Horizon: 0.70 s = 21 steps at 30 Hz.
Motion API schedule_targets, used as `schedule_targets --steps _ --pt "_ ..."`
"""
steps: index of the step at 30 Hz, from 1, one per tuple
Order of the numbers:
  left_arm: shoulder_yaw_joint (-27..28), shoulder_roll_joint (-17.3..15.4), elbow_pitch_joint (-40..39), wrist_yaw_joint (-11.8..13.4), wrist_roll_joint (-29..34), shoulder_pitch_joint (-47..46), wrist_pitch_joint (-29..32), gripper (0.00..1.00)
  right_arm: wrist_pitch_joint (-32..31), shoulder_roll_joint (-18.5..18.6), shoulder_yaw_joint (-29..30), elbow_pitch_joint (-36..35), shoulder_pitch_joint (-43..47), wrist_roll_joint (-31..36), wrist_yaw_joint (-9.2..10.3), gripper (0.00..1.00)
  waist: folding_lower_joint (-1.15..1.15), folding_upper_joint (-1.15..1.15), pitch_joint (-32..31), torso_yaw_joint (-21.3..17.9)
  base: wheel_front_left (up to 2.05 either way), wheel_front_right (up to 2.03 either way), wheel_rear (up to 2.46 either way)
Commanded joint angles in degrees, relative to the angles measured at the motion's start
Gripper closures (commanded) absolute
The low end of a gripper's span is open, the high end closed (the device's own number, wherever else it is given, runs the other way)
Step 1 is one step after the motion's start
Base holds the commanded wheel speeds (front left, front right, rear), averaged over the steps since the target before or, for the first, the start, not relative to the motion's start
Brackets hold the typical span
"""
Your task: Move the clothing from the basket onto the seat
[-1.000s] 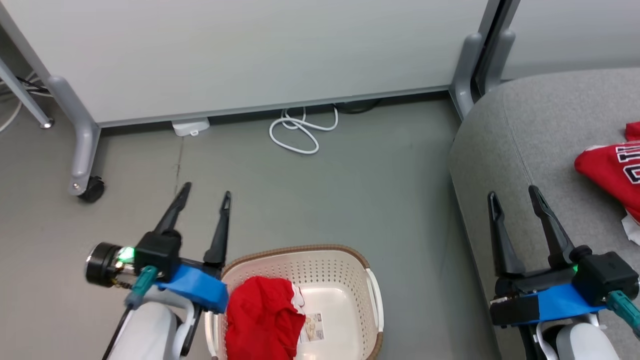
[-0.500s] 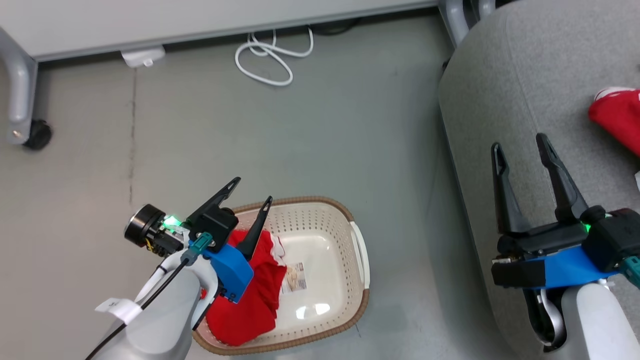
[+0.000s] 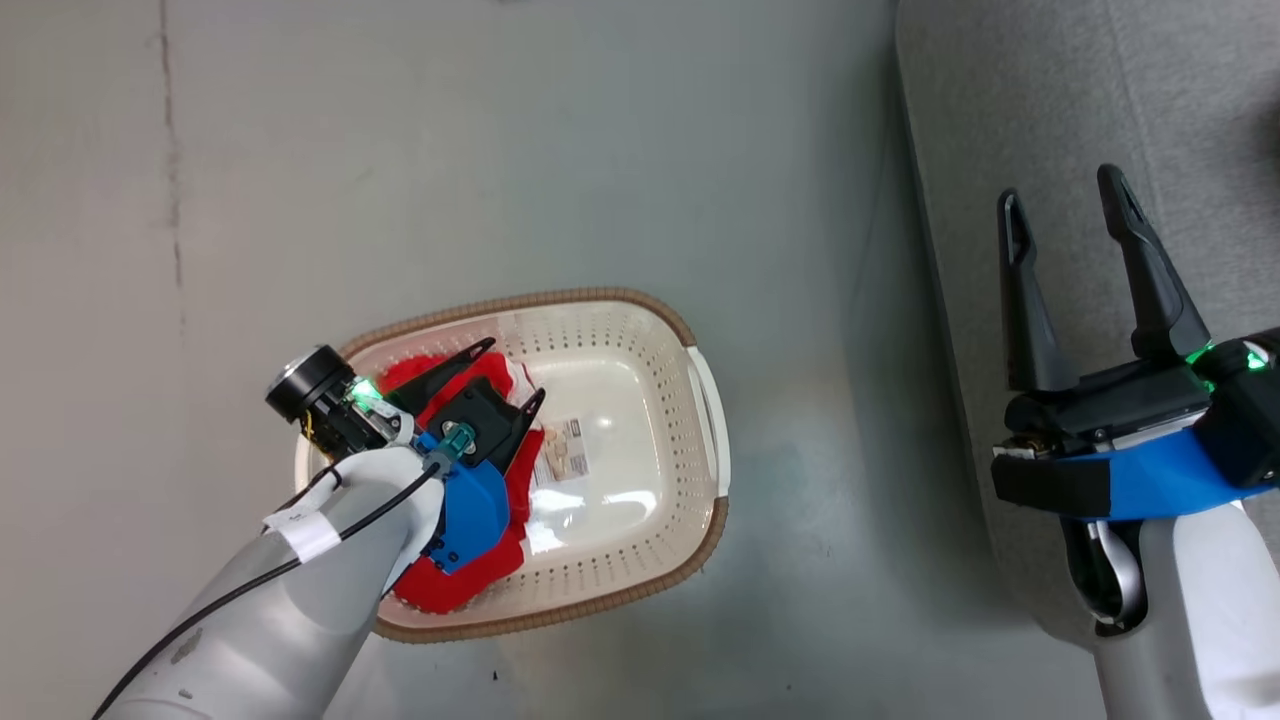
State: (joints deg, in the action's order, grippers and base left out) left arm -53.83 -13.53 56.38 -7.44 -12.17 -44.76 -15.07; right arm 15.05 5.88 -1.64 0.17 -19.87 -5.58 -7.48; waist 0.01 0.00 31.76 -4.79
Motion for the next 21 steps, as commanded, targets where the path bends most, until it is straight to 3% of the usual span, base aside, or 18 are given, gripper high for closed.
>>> schedule_targets --steps 1,12,21 --pt "-1.2 0.2 1.2 0.0 -0.4 -1.6 -0.2 0.0 0.2 0.3 -0.1 -0.4 -1.3 0.3 -0.03 0.0 -0.01 0.0 2.7 -0.2 0.0 0.0 0.0" --pt "-10.6 1.5 11.4 0.0 -3.1 -8.2 1.4 0.0 0.2 0.1 -0.2 -2.3 -4.4 0.3 -0.03 0.0 -0.01 0.0 10.9 -2.0 0.0 0.0 0.0" --pt "-16.3 0.1 15.0 0.0 -3.6 -13.2 5.0 0.0 0.2 -0.3 0.0 -6.2 -6.4 0.4 -0.03 0.0 -0.01 0.0 18.4 -3.2 0.0 0.0 0.0"
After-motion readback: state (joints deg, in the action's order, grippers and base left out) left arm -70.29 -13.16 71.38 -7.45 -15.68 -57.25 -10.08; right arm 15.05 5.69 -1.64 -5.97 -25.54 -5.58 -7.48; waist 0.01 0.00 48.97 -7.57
